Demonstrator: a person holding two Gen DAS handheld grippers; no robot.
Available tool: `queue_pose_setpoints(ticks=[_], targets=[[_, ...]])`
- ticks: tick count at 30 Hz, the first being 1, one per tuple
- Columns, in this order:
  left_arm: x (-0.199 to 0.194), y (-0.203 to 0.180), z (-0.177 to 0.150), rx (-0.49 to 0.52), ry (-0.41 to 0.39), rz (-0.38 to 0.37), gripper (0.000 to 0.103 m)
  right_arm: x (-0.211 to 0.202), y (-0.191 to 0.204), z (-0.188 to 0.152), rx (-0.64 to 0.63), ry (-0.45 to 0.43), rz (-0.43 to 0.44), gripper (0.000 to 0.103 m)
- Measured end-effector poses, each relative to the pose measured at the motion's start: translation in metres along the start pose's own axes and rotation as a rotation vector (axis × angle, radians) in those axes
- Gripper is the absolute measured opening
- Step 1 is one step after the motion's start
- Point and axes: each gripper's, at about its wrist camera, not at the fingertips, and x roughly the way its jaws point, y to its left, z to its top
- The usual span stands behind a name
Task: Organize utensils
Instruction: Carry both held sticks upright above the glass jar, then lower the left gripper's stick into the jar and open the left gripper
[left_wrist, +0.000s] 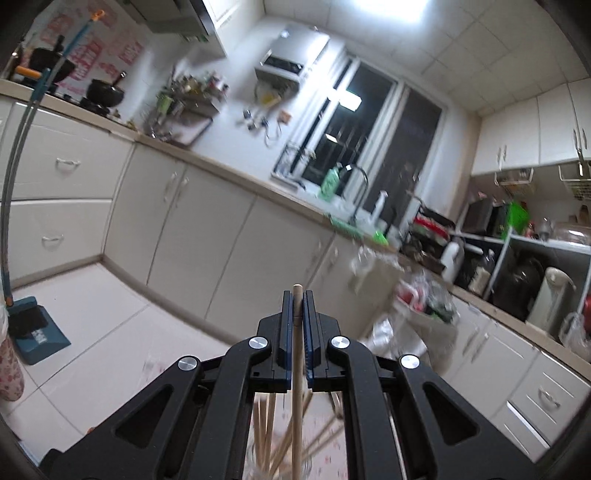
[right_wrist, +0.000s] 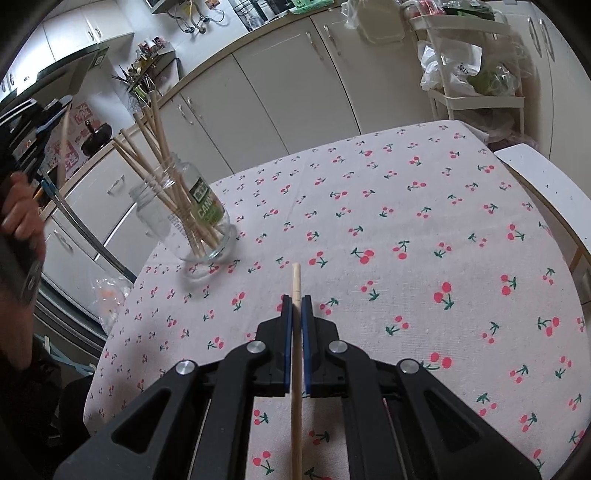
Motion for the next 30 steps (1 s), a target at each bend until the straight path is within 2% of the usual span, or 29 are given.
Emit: queue_pose_setpoints(ticks=[4,6,12,20,30], targets=[[0.013,-0.006,-0.004,0.011,-0.076,0.031,0.005,0.001,0.000,0.001,0.008,-0.002,0.014,0.006],[0.023,-0.007,-0.007,0.014,-0.072,0.029,0.005,0.002,-0.001,0.001,0.013,0.002,0.019,0.006],[0.020,-0.006,-0.017,0.044,-0.077,0.026,0.005,0.005,0.000,0.001,0.020,0.013,0.033,0.006],[0.008,-0.006,-0.030,0.127,-0.043,0.025,0.005,0.003,-0.003,0.001,0.033,-0.001,0.027,0.006],[0.014,-0.011,-0.065,0.254,0.055,0.006,0.005,-0.012,-0.004,0.008,0.041,-0.078,0.050,0.006]])
